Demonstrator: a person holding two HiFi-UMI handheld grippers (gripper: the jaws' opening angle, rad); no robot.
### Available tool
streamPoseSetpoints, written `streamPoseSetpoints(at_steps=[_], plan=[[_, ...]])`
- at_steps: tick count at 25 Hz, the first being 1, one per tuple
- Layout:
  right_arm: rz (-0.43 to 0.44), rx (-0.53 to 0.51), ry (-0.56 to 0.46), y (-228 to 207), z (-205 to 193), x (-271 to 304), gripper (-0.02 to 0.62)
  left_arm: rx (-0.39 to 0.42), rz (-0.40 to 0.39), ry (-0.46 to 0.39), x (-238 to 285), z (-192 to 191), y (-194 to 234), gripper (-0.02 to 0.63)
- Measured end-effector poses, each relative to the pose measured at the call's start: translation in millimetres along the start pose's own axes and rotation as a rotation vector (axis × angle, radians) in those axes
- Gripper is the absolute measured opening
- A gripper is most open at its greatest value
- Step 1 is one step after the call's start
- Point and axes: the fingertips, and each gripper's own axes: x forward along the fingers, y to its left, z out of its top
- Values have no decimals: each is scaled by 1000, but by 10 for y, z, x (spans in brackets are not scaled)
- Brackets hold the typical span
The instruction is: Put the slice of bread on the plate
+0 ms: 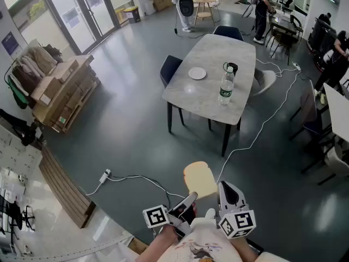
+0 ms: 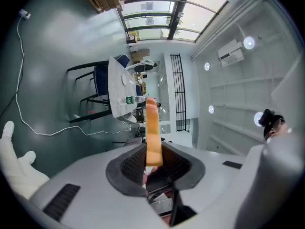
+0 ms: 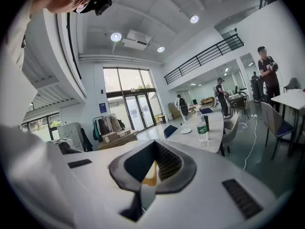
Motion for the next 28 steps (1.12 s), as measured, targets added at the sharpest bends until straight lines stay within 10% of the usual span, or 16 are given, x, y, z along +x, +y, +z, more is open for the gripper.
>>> streamPoseSetpoints(at_steps=[28], plan=[[-39,50,-83,1003,-177,508,5,-42,-35,-18,-677,894,109,98]])
